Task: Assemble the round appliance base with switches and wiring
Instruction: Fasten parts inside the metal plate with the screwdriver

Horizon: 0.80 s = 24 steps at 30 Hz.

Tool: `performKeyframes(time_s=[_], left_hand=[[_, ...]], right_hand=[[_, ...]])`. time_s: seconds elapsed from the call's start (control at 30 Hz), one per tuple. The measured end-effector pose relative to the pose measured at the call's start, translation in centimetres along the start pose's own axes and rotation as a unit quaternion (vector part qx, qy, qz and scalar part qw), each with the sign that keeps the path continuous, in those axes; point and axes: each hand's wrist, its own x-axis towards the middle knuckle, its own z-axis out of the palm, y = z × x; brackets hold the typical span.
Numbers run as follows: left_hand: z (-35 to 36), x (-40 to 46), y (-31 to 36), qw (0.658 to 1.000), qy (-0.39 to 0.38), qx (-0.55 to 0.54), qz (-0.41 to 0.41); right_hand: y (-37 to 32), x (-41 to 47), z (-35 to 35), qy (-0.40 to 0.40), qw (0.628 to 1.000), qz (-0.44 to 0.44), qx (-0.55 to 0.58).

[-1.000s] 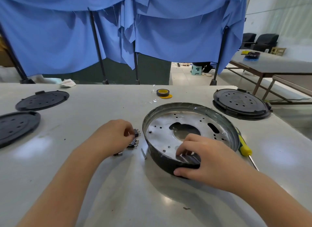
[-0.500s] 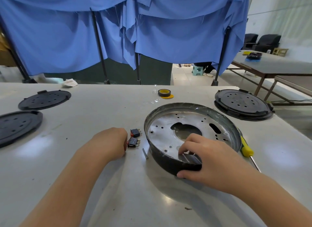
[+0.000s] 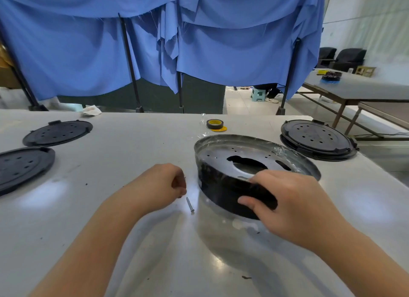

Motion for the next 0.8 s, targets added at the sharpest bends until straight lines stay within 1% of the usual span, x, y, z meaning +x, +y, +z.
performKeyframes(time_s=[0.1, 0.2, 0.27, 0.33, 0.47, 0.53, 0.67, 0.8], left_hand=[[0.0, -0.1, 0.7, 0.994, 0.025, -0.106, 0.020], [0.0, -0.3, 1.6, 0.975, 0.062, -0.212, 0.038], [0.0, -0.5, 2.3, 0.963, 0.091, -0.248, 0.050], [0.1, -0.7, 2.9, 0.950, 0.118, -0.283, 0.055], [0.0, -1.1, 4.0, 0.916, 0.159, -0.364, 0.056], [-0.3, -1.3, 4.4, 0.898, 0.177, -0.400, 0.054], [-0.6, -1.8, 5.3, 0.864, 0.201, -0.457, 0.066], [-0.9, -2.4, 6.1, 0.846, 0.246, -0.463, 0.099]], right_hand=[[0.9, 0.2, -0.4, 0.060, 0.997, 0.022, 0.031], [1.4, 0.4, -1.0, 0.113, 0.990, 0.053, 0.063], [1.7, 0.4, -1.5, 0.151, 0.983, 0.073, 0.077], [1.9, 0.5, -2.2, 0.180, 0.970, 0.110, 0.118], [2.0, 0.6, -3.2, 0.236, 0.928, 0.160, 0.240], [2.3, 0.6, -3.5, 0.250, 0.910, 0.178, 0.278], [3.2, 0.8, -3.8, 0.259, 0.877, 0.219, 0.341], [4.0, 0.8, -4.4, 0.252, 0.820, 0.259, 0.443]])
